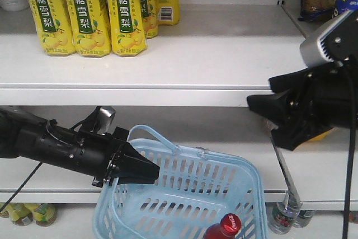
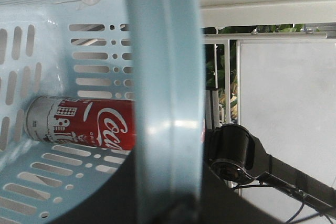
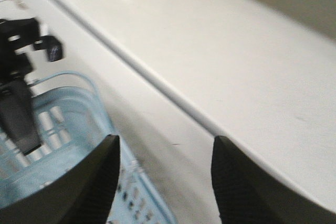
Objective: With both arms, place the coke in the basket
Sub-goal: 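Open the right gripper to release the bottle into the basket, then withdraw the right gripper up and away from the basket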
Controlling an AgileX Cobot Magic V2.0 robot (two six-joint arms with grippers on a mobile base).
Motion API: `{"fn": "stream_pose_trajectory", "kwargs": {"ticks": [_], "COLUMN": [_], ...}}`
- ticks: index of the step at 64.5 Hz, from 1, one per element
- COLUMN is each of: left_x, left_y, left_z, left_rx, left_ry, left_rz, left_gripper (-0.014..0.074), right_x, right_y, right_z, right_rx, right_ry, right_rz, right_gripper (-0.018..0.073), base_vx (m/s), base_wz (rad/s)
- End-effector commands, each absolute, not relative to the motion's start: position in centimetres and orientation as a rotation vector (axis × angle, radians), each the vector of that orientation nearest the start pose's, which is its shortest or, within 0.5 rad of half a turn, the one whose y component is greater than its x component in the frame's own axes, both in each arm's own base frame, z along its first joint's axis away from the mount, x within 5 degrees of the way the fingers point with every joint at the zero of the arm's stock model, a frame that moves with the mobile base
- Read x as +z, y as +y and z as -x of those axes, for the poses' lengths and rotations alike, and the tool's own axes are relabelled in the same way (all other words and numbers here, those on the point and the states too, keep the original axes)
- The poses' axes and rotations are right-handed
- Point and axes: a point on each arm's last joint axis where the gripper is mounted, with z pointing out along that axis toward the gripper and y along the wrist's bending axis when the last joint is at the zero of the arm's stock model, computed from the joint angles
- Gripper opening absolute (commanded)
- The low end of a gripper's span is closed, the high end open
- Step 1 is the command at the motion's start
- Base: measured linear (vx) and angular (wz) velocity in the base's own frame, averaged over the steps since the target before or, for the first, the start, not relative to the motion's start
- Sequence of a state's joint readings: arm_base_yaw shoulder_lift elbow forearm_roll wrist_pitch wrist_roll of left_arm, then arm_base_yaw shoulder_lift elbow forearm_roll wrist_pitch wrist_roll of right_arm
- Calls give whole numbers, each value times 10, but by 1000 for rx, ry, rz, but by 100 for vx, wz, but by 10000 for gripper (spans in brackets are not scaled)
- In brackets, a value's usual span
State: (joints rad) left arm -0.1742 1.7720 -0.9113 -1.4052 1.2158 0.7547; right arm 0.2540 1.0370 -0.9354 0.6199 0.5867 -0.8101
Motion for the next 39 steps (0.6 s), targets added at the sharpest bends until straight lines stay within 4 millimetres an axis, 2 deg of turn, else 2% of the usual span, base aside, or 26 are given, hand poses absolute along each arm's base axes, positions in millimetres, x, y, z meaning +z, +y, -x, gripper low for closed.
{"fn": "stream_pose_trajectory", "kwargs": {"ticks": [1, 20, 28, 39], "left_x": [225, 225, 225, 225], "left_y": [-137, -137, -137, -137], "left_z": [-289, -289, -289, -289], "left_rx": [-1825, -1825, -1825, -1825], "left_ry": [2423, 2423, 2423, 2423], "left_rz": [-47, -47, -47, -47], "left_gripper": [-6, -6, -6, -6], "right_x": [386, 395, 399, 381], "right_y": [69, 43, 34, 26], "right_z": [-201, -190, -173, -138], "right_rx": [207, -48, -98, -50], "right_ry": [1838, 1858, 1820, 1788], "right_rz": [567, 417, 382, 334], "right_gripper": [392, 392, 386, 378], "base_vx": [0, 0, 0, 0], "base_wz": [0, 0, 0, 0]}}
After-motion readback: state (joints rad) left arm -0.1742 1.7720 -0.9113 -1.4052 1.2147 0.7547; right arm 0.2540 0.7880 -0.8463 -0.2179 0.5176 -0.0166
